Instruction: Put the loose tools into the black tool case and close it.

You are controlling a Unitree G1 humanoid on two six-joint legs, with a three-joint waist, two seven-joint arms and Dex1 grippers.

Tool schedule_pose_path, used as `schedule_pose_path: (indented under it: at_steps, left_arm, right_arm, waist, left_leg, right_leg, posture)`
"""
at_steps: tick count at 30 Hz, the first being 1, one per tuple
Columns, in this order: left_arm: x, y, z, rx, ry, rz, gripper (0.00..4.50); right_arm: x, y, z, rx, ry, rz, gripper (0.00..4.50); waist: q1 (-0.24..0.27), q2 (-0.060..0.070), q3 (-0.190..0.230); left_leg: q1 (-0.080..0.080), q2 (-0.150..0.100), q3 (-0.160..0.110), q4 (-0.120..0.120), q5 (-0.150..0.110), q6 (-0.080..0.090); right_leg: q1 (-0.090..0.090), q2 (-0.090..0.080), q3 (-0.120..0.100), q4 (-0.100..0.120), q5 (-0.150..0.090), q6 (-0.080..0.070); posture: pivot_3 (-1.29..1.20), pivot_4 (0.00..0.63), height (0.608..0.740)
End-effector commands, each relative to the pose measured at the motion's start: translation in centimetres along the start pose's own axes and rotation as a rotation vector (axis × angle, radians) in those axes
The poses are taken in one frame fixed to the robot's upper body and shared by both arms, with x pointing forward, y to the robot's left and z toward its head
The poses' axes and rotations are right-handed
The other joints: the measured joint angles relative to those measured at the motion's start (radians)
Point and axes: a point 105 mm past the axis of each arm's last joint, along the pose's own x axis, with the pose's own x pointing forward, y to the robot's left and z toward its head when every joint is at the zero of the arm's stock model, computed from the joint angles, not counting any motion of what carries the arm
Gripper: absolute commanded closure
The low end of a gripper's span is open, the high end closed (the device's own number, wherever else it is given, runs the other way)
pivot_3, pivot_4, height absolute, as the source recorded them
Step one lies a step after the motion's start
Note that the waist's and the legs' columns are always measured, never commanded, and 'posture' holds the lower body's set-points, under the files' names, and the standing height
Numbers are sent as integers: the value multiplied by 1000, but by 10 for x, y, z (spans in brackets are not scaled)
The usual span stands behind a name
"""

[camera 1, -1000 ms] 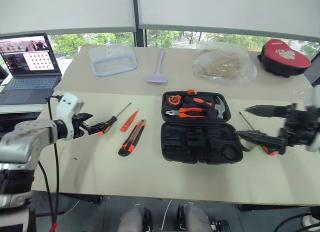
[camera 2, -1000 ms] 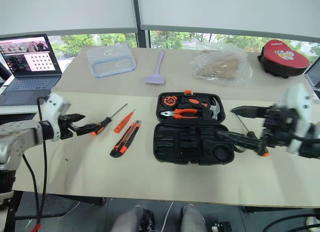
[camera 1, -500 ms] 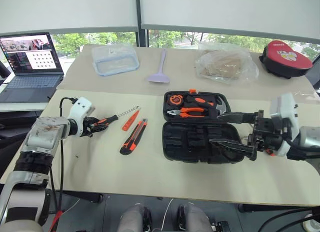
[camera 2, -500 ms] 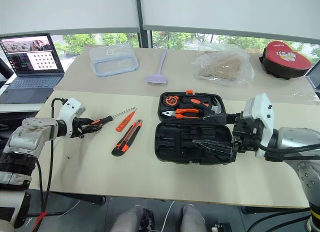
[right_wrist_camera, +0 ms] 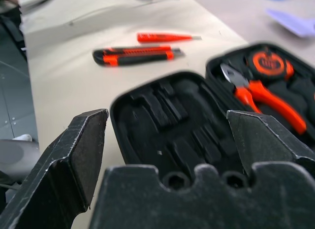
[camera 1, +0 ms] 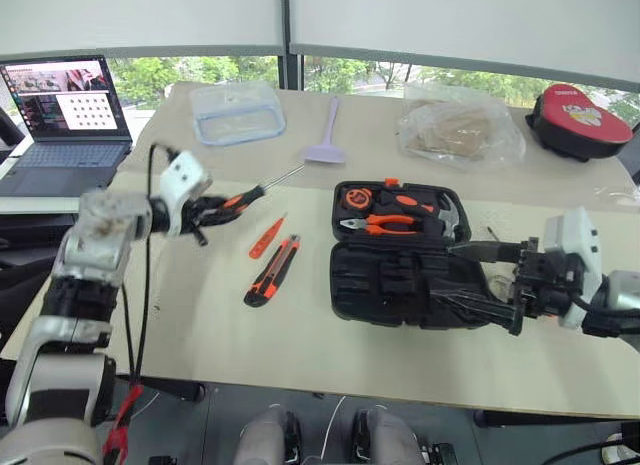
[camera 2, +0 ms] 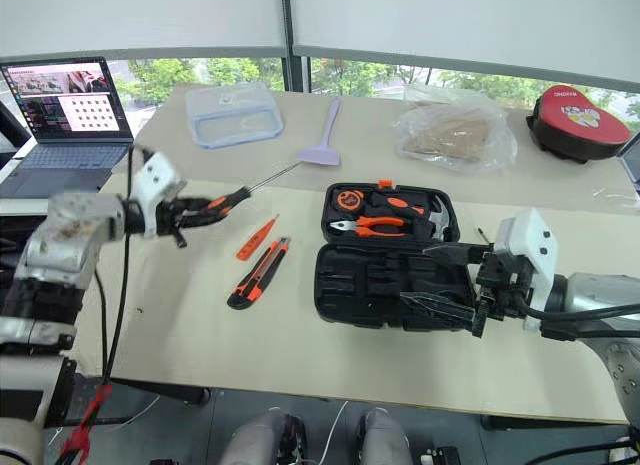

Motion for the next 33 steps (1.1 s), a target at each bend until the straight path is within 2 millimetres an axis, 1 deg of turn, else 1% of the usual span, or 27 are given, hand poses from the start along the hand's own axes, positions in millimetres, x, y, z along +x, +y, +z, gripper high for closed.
schedule_pose_path:
  at_steps: [1,4,7,10,13,15,22,27,32,33]
  left_arm:
    - [33,-28,16,144,-23,-160,3652]
    - [63,-48,23,173,-33,-241,3652]
    - [85,-66,19,205,6,-315,3652]
    - [103,-76,13,274,53,-322,3652]
    - [116,-78,14,298,74,-299,3652]
    - [121,-81,15,306,80,-301,3652]
    - [126,-88,18,307,73,-335,3652]
    - [136,-90,22,293,87,-331,3652]
    - [136,-90,20,300,94,-352,3652]
    - [135,-89,24,290,80,-351,3152]
  right_arm:
    - [-10,-12,6,-57,-3,-103,0]
    - [-14,-12,3,-51,5,-127,0]
    - [-17,-9,-1,-48,20,-146,0]
    - [-21,-9,-2,-34,12,-171,0]
    - [-22,-6,-2,-26,4,-184,0]
    - [-22,-5,-2,-24,2,-189,0]
    - [-22,-5,-4,-17,-3,-212,0]
    - [-21,-4,-6,-8,-10,-221,0]
    - [-21,-2,-7,-8,-10,-222,0]
    - [-21,-2,-7,-6,-11,-223,0]
  waist:
    - [-2,0,0]
    - [-7,0,0]
    - [-11,-1,0]
    - [-13,-1,0]
    - [-11,-1,1]
    - [-11,-1,1]
    - [-10,-1,1]
    - [-8,-1,1]
    - [-9,-1,1]
    - [-10,-1,1]
  left_leg:
    - [0,0,0,0,0,0]
    - [0,0,0,1,0,1]
    - [-1,0,-1,1,0,1]
    - [-1,0,-1,1,0,1]
    - [-1,1,-2,1,0,1]
    - [-1,0,-3,1,0,1]
    - [-3,0,-5,2,0,2]
    - [-4,0,-6,3,0,2]
    - [-4,0,-7,3,0,3]
    - [-4,0,-7,3,0,3]
  right_leg:
    - [0,0,0,0,0,1]
    - [0,0,0,1,0,1]
    - [-1,1,0,0,0,1]
    - [-1,1,0,0,0,1]
    - [0,1,0,0,0,1]
    - [0,1,0,0,0,1]
    - [-1,-1,-1,0,0,1]
    - [0,-1,-2,0,0,1]
    - [-1,-1,-1,0,0,1]
    - [-1,-1,-1,0,0,1]
  posture:
    - [0,150,731]
    - [0,150,731]
    - [0,150,731]
    - [0,150,731]
    - [0,150,731]
    - [0,150,731]
    - [0,150,731]
    - [0,150,731]
    - [0,150,731]
    - [0,150,731]
